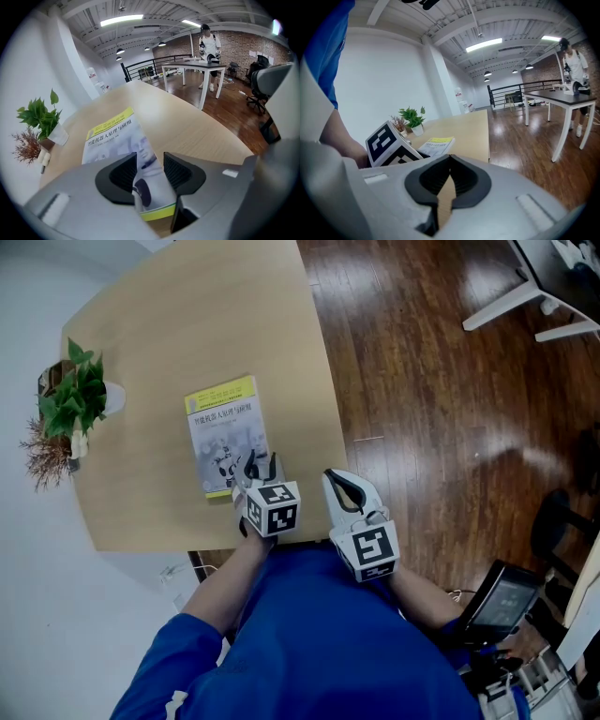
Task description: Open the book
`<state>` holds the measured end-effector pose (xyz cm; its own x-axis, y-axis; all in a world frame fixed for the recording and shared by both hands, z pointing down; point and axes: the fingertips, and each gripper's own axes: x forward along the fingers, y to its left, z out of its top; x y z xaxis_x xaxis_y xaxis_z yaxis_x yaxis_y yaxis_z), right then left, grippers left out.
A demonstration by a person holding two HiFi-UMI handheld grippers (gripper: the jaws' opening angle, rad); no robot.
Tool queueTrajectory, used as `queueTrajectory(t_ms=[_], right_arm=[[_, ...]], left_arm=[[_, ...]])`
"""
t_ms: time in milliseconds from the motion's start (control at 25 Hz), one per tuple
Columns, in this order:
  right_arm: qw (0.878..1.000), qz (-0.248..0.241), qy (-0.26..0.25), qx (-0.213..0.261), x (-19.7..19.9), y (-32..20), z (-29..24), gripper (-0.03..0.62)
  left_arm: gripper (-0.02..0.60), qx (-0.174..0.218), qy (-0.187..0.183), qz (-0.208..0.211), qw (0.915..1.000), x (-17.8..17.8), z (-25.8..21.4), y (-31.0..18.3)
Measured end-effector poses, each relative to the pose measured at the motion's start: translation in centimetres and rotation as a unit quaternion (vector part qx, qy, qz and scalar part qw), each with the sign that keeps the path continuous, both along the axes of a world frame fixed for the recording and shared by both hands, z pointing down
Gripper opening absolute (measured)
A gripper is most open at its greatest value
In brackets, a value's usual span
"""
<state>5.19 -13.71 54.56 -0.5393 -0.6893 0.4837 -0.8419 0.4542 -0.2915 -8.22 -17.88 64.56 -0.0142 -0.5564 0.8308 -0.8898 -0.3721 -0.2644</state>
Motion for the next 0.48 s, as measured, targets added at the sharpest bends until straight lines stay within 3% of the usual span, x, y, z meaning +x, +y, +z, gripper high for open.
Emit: queueTrajectory(t_ms=[320,480], right_arm=[[1.000,-0.004,-0.003,0.004,-0.20,-0.25,-0.22,0.003],[1.000,-0.003,0.007,0.004,-0.01,-0.20,-0.11,0.003]], left_arm=[[0.181,0.005,0.011,-0.002,0.9999,-0.20,-0.62,-0.05],[0.129,0.005,0.016,-0.002,0.9999,0.08,-0.78,0.03]])
